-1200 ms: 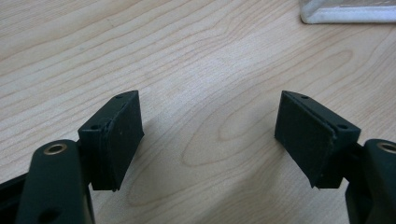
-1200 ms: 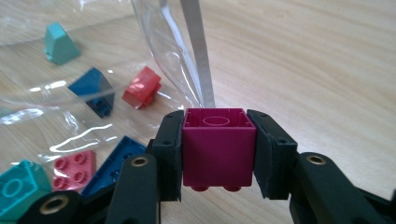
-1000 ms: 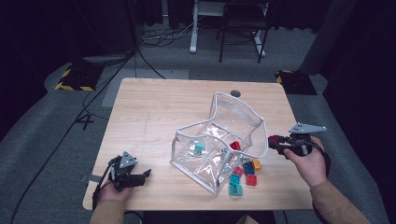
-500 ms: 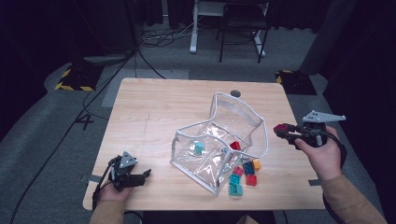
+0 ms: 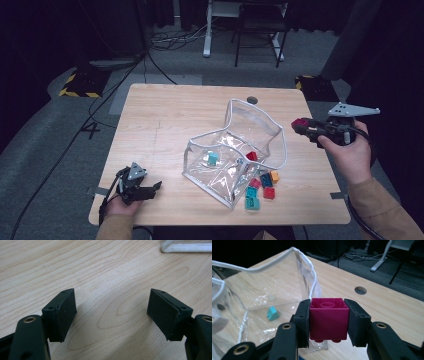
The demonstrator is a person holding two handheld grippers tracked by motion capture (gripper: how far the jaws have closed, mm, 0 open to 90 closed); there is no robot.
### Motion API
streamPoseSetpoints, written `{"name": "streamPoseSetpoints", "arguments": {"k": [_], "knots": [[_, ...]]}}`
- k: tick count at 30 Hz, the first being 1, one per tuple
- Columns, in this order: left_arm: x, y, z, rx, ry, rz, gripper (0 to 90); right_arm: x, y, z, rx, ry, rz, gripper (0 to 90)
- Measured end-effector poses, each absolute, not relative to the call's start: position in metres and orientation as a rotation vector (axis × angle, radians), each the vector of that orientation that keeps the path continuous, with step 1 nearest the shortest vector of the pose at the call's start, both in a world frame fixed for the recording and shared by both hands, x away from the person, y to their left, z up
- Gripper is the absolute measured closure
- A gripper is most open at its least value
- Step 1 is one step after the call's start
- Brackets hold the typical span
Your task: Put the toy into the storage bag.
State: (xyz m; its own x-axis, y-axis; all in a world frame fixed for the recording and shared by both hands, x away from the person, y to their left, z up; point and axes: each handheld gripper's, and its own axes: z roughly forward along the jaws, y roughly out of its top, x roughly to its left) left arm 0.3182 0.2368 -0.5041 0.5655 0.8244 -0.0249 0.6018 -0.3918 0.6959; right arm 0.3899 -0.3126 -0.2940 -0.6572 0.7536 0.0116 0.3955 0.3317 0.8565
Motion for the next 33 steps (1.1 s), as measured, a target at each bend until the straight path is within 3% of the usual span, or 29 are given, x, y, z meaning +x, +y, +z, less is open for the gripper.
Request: {"name": "streamPoseSetpoints", "arguments": {"k": [17, 33], "knots": [[0.318, 0.237, -0.504, 2.131, 1.136, 0.43, 23.8, 0.405, -0.264, -0.27, 0.916, 2.26, 1.317, 58.9], [0.318, 0.237, -0.504, 2.13, 1.136, 0.428, 23.7, 0.424, -0.213, -0.279, 0.892, 2.352, 1.343, 58.9]]}}
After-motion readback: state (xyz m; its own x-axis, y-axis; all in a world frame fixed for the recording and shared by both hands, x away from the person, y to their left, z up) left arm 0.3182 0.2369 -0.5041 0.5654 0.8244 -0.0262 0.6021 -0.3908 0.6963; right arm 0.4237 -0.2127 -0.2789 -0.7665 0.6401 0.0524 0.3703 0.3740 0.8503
